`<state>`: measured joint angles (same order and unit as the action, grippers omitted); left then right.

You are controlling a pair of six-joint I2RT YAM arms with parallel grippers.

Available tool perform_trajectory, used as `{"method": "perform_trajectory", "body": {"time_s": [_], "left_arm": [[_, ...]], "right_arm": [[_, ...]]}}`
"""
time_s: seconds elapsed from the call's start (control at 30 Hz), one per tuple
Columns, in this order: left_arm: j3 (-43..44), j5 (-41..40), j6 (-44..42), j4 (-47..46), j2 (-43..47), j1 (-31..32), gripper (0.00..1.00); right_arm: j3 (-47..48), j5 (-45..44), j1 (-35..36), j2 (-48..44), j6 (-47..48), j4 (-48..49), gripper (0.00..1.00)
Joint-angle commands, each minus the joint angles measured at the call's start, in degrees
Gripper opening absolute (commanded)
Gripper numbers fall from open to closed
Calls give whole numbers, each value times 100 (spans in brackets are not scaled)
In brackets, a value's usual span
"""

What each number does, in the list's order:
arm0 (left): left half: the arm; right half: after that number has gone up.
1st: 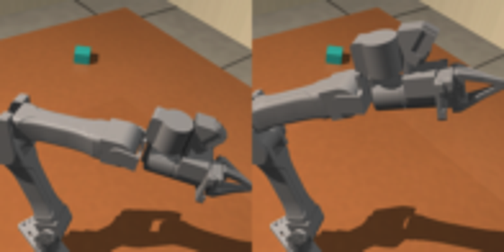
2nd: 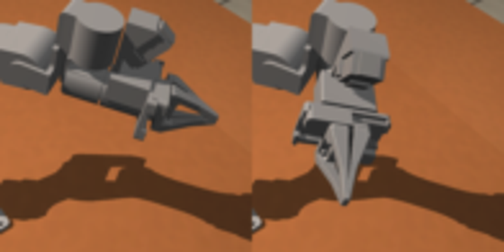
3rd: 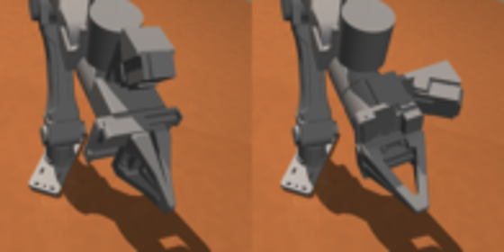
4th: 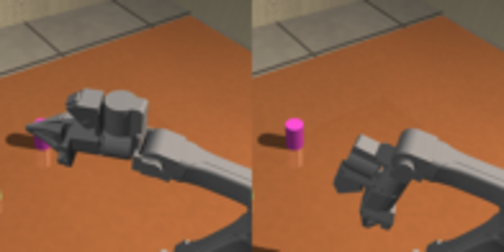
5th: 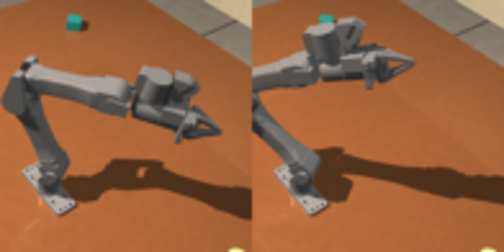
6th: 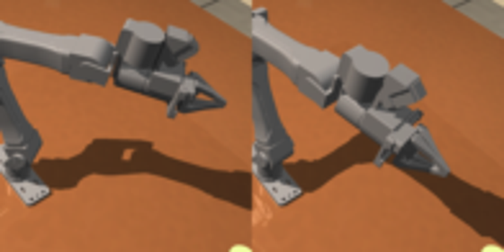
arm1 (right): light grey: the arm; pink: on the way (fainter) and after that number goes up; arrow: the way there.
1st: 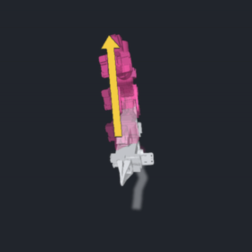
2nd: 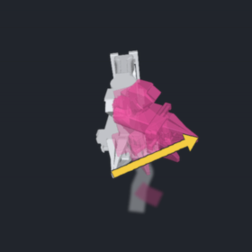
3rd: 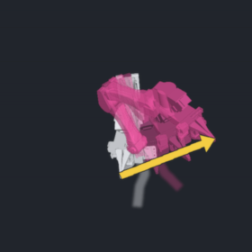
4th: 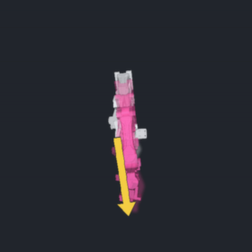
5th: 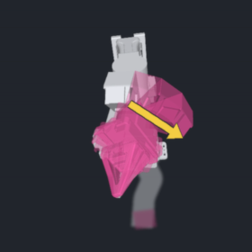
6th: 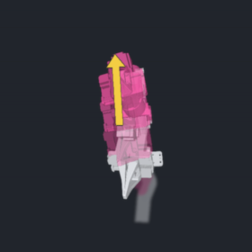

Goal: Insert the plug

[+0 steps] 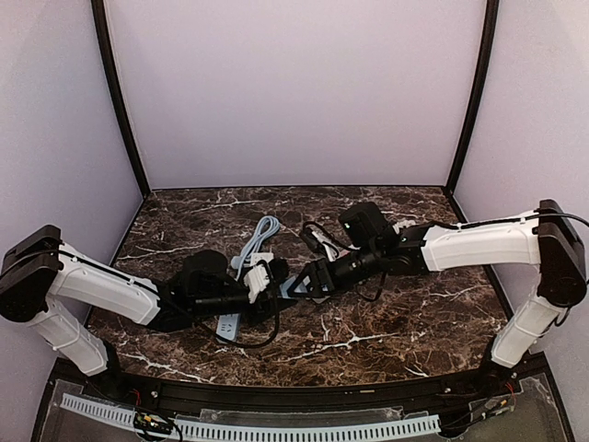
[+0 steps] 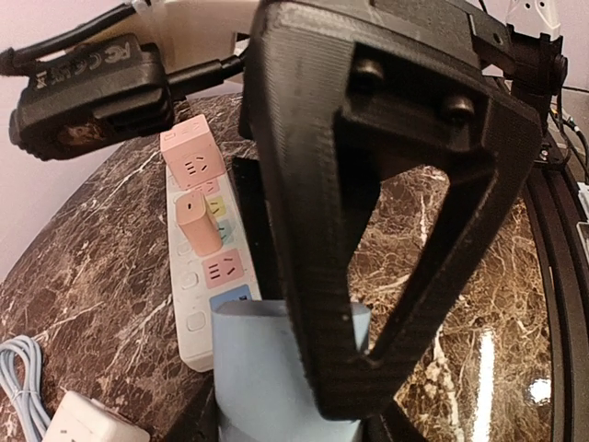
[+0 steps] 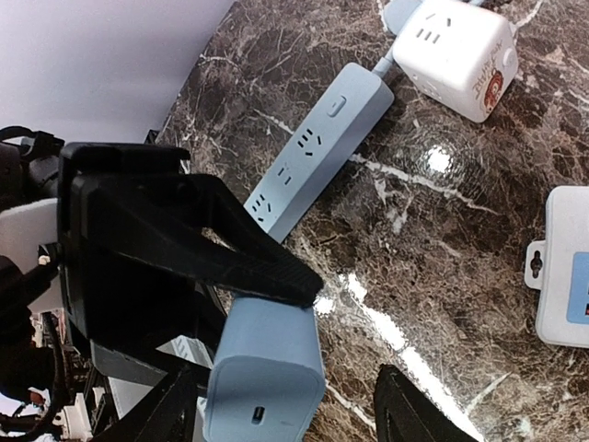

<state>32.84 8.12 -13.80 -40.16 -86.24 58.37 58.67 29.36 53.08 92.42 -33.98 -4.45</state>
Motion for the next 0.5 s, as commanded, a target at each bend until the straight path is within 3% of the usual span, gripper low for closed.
{"method": "perform_trajectory", "body": {"time_s": [0.0,0.33,0.47], "left_arm": [[94,-296,-174,161,-38,53,5],[318,-663,-315,228,-317,274,4],[369,-988,-266,249,-333,307,4]], "right_arm": [[158,93,5,85,-39,-316,62],[287,62,18,188,-4,-364,51],[300,69,42,236,-30,-368,41]]}}
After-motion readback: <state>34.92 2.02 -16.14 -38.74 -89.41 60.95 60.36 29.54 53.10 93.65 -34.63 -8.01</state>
